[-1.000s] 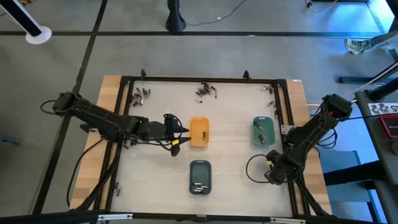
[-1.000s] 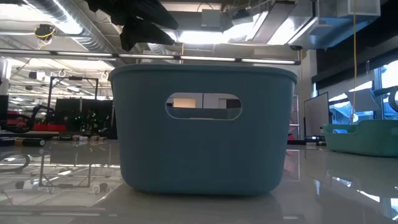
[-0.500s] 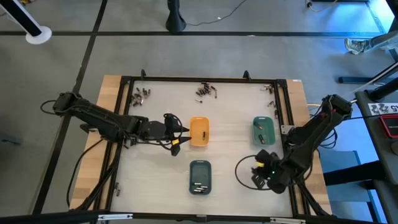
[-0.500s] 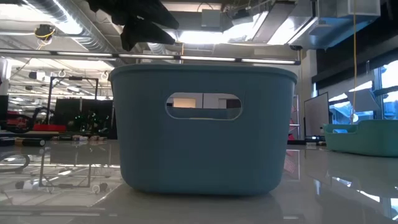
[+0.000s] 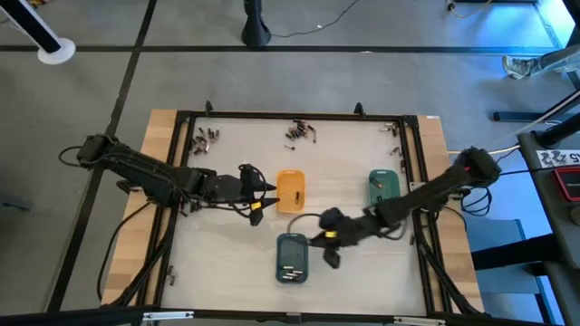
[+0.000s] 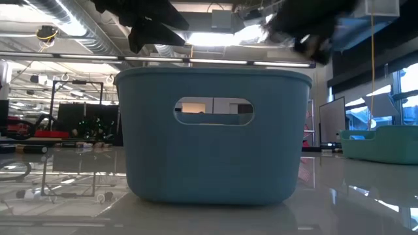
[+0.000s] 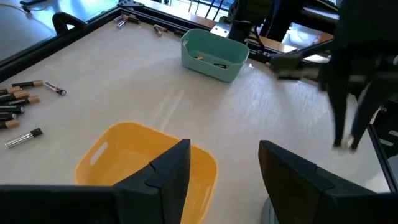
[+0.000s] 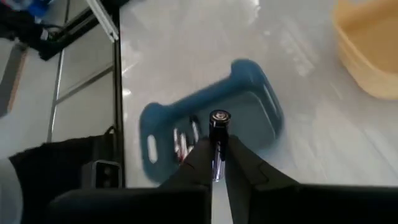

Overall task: Sort batteries
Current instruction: Put the silver battery into the blue bin

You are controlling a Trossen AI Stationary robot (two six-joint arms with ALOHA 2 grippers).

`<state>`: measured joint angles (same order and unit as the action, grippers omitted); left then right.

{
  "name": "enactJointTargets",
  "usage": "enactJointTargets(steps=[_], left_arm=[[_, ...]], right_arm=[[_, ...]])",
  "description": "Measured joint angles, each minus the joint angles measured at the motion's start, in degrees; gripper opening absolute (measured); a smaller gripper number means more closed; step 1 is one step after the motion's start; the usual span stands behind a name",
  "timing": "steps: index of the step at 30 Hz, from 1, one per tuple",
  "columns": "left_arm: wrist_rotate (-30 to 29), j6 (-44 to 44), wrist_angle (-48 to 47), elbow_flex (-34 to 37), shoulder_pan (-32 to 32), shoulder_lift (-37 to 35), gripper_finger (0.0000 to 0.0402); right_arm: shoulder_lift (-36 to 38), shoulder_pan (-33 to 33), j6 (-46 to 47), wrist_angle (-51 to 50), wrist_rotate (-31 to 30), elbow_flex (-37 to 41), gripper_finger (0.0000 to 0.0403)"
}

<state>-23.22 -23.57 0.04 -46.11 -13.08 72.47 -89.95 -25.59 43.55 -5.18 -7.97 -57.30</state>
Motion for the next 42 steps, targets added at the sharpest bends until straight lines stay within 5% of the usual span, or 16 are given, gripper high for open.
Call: enactJointTargets(steps=[5,11,22,42], left_arm=[[0.01,-0.01,-1.4,0.0,0.0,0.0,0.018],[0.02,-0.02,-1.95,0.0,0.02,0.0,0.018],[0.0,-0.2,-2.61,0.0,0.07,0.0,0.018],[0.0,-0.46,-4.33,0.0,0.06,0.0,0.018]], right_arm=[[-6.51,4.35,-3.82,9.15,7.74,-0.02,0.0018],[-11.91,6.68,-6.44,6.59,11.53,-3.67,0.0018],[-20.72,6.98,-16.26,-15.57,12.07,-21.68,0.0019],[-25.23,8.16,-16.68,-15.67,15.52,-23.54,0.0019]])
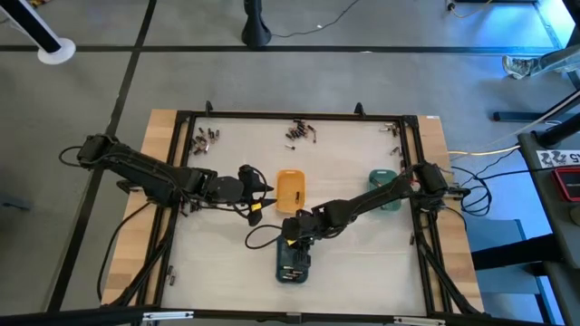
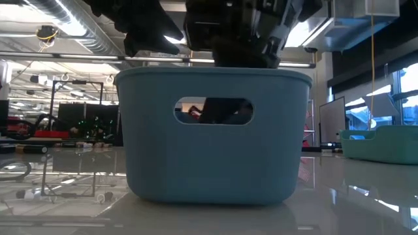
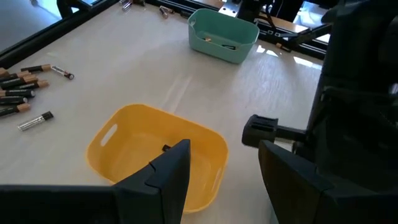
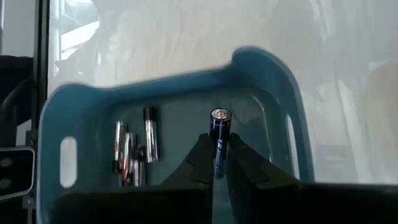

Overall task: Sort batteries
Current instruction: Put the silver battery into the blue bin, then put the black battery into the yellow bin

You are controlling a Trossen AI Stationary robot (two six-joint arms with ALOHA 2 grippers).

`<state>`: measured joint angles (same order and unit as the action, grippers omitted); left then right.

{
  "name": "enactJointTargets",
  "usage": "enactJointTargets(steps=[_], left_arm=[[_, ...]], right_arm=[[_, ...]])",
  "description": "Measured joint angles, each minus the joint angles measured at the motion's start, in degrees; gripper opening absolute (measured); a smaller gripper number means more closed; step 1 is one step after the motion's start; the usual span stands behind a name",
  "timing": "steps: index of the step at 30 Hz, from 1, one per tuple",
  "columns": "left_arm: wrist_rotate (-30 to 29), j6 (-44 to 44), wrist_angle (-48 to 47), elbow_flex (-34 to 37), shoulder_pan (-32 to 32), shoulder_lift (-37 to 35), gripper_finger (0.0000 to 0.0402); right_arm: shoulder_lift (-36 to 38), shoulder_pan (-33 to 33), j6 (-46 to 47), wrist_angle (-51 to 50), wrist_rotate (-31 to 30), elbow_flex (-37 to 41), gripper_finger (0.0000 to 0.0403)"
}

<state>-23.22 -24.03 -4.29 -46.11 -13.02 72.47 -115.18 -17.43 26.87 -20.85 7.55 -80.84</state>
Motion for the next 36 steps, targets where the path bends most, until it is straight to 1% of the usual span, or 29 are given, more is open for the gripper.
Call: enactJointTargets(steps=[11,14,21,26,29,32,34,36], left_arm=[[0.0,-0.02,-0.75,0.0,-0.02,0.0,0.018],[0.0,-0.02,-0.81,0.0,0.0,0.0,0.018],[0.0,0.0,-1.21,0.0,0.0,0.0,0.018],[0.01,0.33,-1.21,0.0,0.0,0.0,0.018],[0.0,0.39,-1.23,0.0,0.0,0.0,0.018],[0.0,0.41,-1.45,0.0,-0.01,0.0,0.018],[0.01,0.4,-1.88,0.0,0.0,0.0,0.018],[0.0,0.42,-2.38,0.0,0.0,0.0,0.018]], right_arm=[[-0.33,0.24,0.04,-0.88,0.56,0.0,0.0022],[-0.33,0.26,-0.04,-0.78,0.57,0.0,0.0037],[-0.33,0.26,-0.12,-0.87,0.56,0.0,0.0092],[0.08,0.33,-0.15,-1.18,0.57,0.0,0.0106],[2.24,0.59,-0.17,-3.24,0.52,0.02,0.0107],[6.06,0.61,-0.01,-8.04,-0.16,0.04,0.0108],[9.35,0.37,1.04,-11.17,-2.16,0.02,0.0108],[13.04,-0.58,3.06,-16.44,-5.54,0.02,0.0108]])
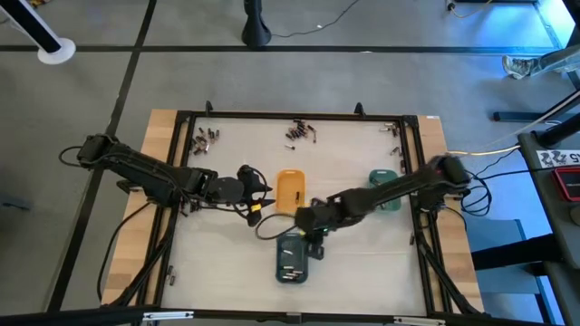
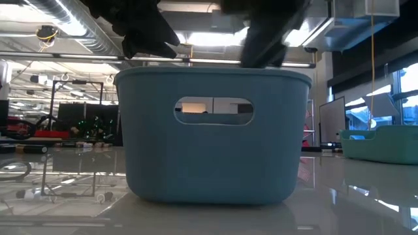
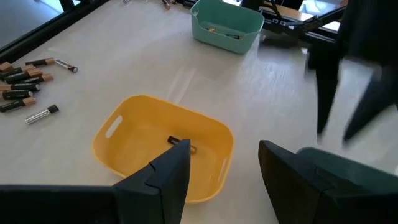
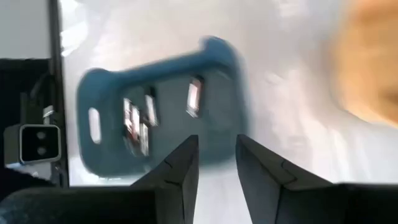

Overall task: Sort batteries
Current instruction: Put the black battery into the yellow bin

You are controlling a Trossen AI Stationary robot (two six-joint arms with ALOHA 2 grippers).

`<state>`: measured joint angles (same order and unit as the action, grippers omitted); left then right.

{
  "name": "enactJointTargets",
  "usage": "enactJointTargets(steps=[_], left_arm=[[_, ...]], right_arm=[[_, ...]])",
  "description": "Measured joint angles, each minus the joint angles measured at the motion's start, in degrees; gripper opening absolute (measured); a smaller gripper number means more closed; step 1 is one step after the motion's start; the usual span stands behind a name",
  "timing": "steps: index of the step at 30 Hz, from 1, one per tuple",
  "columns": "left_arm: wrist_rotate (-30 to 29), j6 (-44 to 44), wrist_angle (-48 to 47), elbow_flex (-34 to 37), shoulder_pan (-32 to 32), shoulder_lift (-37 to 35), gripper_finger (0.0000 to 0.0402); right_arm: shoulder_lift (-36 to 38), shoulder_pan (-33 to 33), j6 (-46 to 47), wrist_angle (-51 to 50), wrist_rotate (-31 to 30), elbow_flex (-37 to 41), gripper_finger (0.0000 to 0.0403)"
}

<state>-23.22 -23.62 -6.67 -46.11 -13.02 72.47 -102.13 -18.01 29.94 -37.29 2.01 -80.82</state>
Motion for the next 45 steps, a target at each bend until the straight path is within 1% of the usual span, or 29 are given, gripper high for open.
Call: enactJointTargets(steps=[3,5,7,9,11,14,16,18,24,26,27,29,31,33,35,41,45], left_arm=[[0.02,0.0,-0.59,0.0,0.0,0.0,0.018],[0.01,0.02,-0.49,0.0,-0.01,0.0,0.018],[0.02,0.32,-0.49,0.0,-0.01,0.0,0.018],[0.0,1.02,-0.41,0.01,0.0,0.0,0.018],[0.0,1.36,-0.41,0.01,0.0,0.0,0.018],[-0.02,2.06,-0.05,0.02,0.09,0.0,0.018],[-0.24,2.62,0.34,0.02,0.09,0.0,0.018],[-0.35,2.64,0.3,0.02,0.09,0.0,0.018],[-0.36,2.64,0.24,0.02,-0.01,0.0,0.018],[-0.37,2.64,0.18,0.02,-0.09,0.0,0.018],[-0.37,2.64,0.03,0.02,-0.11,0.0,0.018],[-0.37,2.62,-0.16,0.02,-0.11,0.0,0.018],[-0.37,2.62,-0.14,0.02,-0.12,0.0,0.018],[-0.37,2.62,-0.14,0.02,-0.11,0.0,0.018],[-0.37,2.33,-0.18,0.02,-0.11,0.0,0.018],[-0.38,1.69,-0.48,0.02,-0.01,0.0,0.018],[-0.42,1.53,-0.42,0.02,0.7,0.0,0.018]], right_arm=[[5.37,-2.39,4.97,-10.51,-5.83,-0.04,0.0108],[8.44,-4.96,10.82,-19.33,-10.6,-0.04,0.0108],[10.97,-8.15,18.91,-29.27,-14.65,-0.04,0.0108],[12.65,-11.03,28.93,-38.85,-15.32,-0.04,0.0108],[13.84,-13.97,39.5,-46.48,-13.77,-0.04,0.0108],[14.93,-17.39,53.7,-52.55,-11.77,0.0,0.0108],[15.66,-19.11,61.14,-52.09,-10.83,1.56,0.0108],[16.13,-20.36,66.67,-51.92,-8.57,4.27,0.0108],[16.22,-23.11,80.48,-51.33,5.41,17.77,0.0108],[16.22,-23.44,84.78,-46.98,10.49,22.89,0.0108],[16.22,-23.44,85.23,-43.8,12.67,25.54,0.0108],[16.22,-23.39,84.65,-36.57,15.04,30.98,0.0108],[16.82,-23.4,84.29,-26.7,15.64,36.48,0.0108],[17.61,-23.62,86.17,-17.43,15.5,40.98,0.0108],[18.42,-23.64,89.14,-13.66,15.05,43.57,0.0108],[20.72,-24.61,93.13,-15.83,11.1,44.19,0.0108],[23.51,-27.32,97.65,-17.92,7.73,44.39,0.0108]])
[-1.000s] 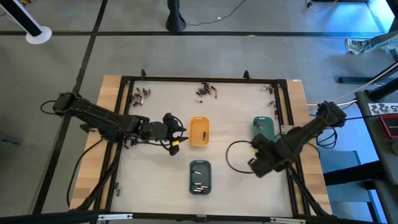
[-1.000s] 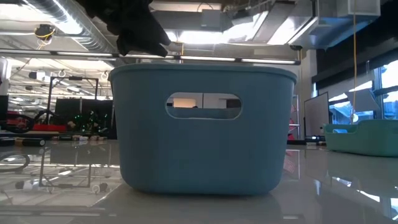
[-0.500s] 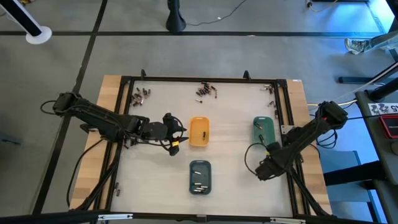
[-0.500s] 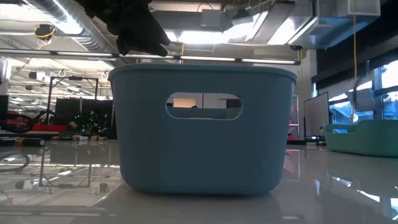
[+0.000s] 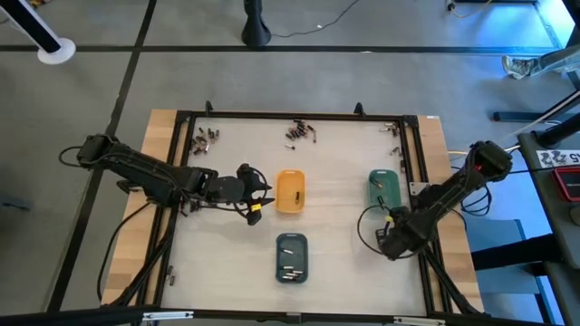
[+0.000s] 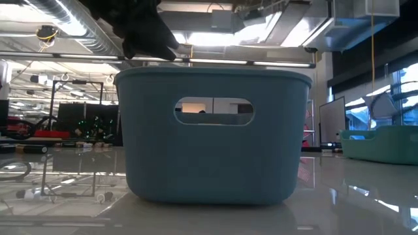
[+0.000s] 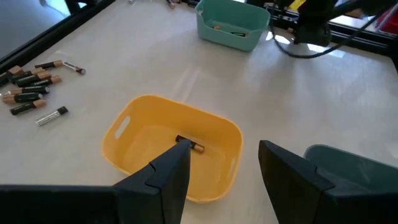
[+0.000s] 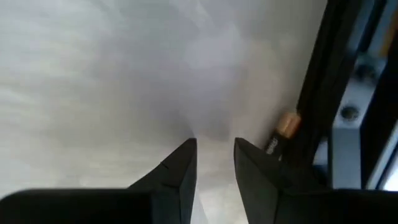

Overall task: Sort batteries
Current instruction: Put the black battery into the yellow bin

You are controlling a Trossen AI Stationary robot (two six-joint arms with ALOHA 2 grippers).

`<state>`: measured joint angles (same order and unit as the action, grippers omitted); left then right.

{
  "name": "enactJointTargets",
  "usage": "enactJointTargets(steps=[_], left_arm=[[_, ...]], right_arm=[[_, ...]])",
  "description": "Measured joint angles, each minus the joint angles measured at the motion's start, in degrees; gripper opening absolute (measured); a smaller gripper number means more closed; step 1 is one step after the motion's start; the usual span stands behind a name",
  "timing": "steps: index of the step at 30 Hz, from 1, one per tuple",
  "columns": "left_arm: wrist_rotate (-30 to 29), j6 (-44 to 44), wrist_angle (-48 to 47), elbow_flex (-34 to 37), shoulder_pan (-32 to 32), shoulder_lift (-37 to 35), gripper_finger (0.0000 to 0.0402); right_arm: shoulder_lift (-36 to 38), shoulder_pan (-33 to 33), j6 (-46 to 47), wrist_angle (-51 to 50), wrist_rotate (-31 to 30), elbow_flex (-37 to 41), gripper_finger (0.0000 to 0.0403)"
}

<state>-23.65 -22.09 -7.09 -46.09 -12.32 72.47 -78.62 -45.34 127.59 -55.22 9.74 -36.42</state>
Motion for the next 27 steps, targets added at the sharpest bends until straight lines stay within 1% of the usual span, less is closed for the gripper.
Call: enactJointTargets(steps=[2,5,8,11,15,17,22,27], left_arm=[[-0.03,-0.02,0.07,0.0,0.13,0.0,0.018],[-0.07,-0.01,0.48,0.0,0.44,-0.01,0.018],[-0.08,0.06,0.41,0.0,0.47,0.0,0.018],[-0.08,0.01,0.44,0.0,0.48,-0.01,0.018],[-0.06,-0.04,0.48,0.0,0.46,0.0,0.018],[-0.06,-0.26,0.43,0.0,0.48,-0.02,0.018],[-0.05,-0.42,0.38,0.0,0.46,-0.02,0.018],[-0.04,-0.46,0.35,0.0,0.31,-0.02,0.018]], right_arm=[[1.36,-2.08,3.47,0.25,-1.11,0.0,0.0108],[3.66,-5.7,8.75,-1.32,-1.07,-0.04,0.0108],[3.91,-7.46,9.83,-1.74,1.31,-0.07,0.0108],[3.77,-7.57,10.01,-2.87,2.93,-0.04,0.0108],[3.77,-7.52,10.01,-3.26,2.9,0.25,0.0108],[3.78,-7.52,10.01,-2.18,3.32,1.49,0.0108],[4.02,-7.5,10.16,4.29,3.77,6.33,0.0108],[4.19,-7.5,9.87,4.83,2.48,7.19,0.0108]])
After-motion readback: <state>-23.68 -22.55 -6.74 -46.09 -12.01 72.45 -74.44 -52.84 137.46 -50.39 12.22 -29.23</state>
